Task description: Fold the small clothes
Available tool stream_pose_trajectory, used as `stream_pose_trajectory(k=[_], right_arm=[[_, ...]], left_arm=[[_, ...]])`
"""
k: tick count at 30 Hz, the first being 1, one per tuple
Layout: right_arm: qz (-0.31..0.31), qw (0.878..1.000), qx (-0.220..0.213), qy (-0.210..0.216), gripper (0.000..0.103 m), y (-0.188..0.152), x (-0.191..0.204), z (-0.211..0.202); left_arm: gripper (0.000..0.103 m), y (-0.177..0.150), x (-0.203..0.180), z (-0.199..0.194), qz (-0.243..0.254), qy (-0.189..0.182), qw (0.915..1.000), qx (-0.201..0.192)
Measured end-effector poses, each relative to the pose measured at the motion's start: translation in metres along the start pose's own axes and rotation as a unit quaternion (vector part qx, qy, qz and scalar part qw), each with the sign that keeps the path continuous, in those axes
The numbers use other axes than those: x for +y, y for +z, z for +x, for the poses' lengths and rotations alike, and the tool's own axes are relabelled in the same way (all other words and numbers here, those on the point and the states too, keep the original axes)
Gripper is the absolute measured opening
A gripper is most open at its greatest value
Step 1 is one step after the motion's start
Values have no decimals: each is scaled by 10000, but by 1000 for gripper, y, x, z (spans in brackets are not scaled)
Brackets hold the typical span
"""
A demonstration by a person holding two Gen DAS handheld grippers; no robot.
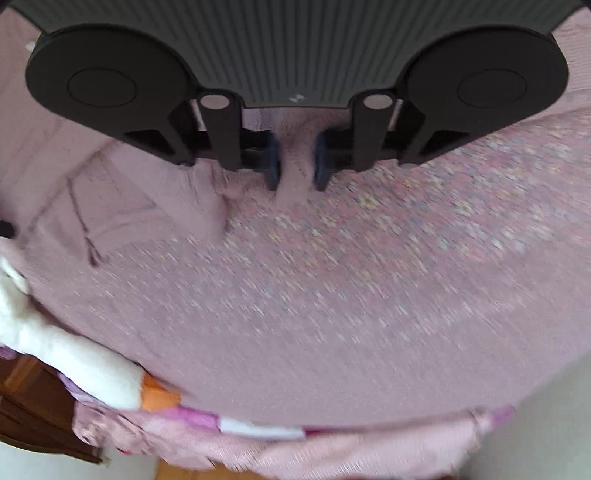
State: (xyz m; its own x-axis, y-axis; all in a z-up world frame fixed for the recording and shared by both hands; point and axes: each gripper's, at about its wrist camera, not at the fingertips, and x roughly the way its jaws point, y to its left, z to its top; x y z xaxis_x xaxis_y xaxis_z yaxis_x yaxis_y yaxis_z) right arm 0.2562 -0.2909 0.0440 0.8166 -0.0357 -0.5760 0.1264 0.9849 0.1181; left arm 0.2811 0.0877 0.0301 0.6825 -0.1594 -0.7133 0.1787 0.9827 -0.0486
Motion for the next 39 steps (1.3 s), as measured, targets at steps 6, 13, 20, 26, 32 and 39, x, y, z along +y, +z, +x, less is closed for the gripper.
stream_pose_trajectory(k=[6,13,20,26,32,39], right_arm=[[-153,9989,307,-323,13,-6,5,15],[372,9989,136,-238,54,0,-4,-12],[480,9988,-24,72,55,2,5,-61],[458,9979,-40,451,56,-5,20,-101],[475,9946,164,906,57,-27,43,-122],[488,9925,405,1043,57,-49,77,-140]], left_arm=[[17,-2,-14,11,64,777,9968,-158],[31,0,-10,-14,-174,651,9976,-152],[57,-7,-4,-67,-618,803,9947,-183],[66,-33,5,-123,-826,1059,9909,-117],[67,-71,25,-167,-1391,1250,9823,-83],[74,-113,59,-193,-2222,1415,9646,-53]])
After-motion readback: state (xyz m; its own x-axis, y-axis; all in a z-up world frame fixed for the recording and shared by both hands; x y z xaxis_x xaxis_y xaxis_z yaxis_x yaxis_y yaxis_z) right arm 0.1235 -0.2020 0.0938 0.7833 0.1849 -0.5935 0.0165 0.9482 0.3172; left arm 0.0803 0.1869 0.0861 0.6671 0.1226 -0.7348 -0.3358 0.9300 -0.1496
